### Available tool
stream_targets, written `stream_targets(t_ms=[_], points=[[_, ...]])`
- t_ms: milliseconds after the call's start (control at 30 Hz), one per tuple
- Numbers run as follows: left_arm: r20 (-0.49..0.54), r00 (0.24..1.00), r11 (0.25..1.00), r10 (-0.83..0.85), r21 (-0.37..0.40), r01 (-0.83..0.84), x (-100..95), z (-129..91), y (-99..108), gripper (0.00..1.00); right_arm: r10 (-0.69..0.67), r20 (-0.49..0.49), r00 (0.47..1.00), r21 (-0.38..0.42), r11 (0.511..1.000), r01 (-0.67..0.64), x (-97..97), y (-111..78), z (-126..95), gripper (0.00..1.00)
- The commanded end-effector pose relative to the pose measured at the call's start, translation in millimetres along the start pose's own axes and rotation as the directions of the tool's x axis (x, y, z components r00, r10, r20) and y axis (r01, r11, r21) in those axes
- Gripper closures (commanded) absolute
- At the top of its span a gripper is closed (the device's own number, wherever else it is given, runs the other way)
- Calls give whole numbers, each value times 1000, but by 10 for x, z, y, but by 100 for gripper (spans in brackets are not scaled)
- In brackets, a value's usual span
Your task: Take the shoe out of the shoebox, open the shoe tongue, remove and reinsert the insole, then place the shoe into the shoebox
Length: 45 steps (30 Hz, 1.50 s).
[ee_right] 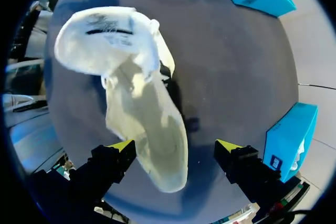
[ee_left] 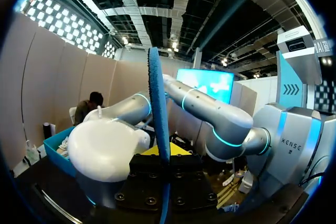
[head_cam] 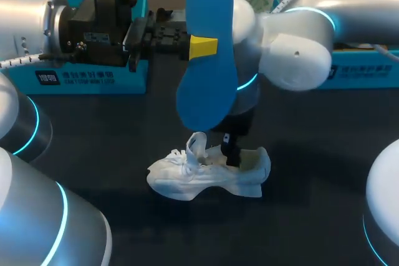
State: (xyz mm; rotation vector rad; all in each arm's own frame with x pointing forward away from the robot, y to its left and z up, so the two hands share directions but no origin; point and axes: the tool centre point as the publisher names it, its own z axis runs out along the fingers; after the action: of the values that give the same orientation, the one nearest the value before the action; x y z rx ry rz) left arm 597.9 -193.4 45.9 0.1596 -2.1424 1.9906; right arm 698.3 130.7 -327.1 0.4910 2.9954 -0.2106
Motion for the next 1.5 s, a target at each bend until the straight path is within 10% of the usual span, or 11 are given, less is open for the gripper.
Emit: stream_targets(t_ms=[33,800,833,867,900,933,1500], points=[[-1,1000,1000,1,2,-1,-10,17,8,100,-3,-1,1000,15,1000,3,-24,183,171,0],[-1,1000,1000,1,2,-1,-10,17,8,100,-20,-51,998,-29,999,19,-167,202,543,0],[-1,1000,1000,1,2,-1,-10,17,8,100,-20,-56,998,-28,999,19,-181,205,556,11],[-1,1000,1000,1,2,-1,-10,17,8,100,-20,-60,998,-23,1000,18,-189,206,564,53],[-1,1000,1000,1,2,-1,-10,17,8,100,-20,-62,998,-19,1000,19,-191,207,566,65],[-1,1000,1000,1,2,-1,-10,17,8,100,-20,-63,998,-19,1000,19,-191,208,567,100],[-1,1000,1000,1,2,-1,-10,17,8,100,-34,-70,997,10,999,35,-80,175,440,100]])
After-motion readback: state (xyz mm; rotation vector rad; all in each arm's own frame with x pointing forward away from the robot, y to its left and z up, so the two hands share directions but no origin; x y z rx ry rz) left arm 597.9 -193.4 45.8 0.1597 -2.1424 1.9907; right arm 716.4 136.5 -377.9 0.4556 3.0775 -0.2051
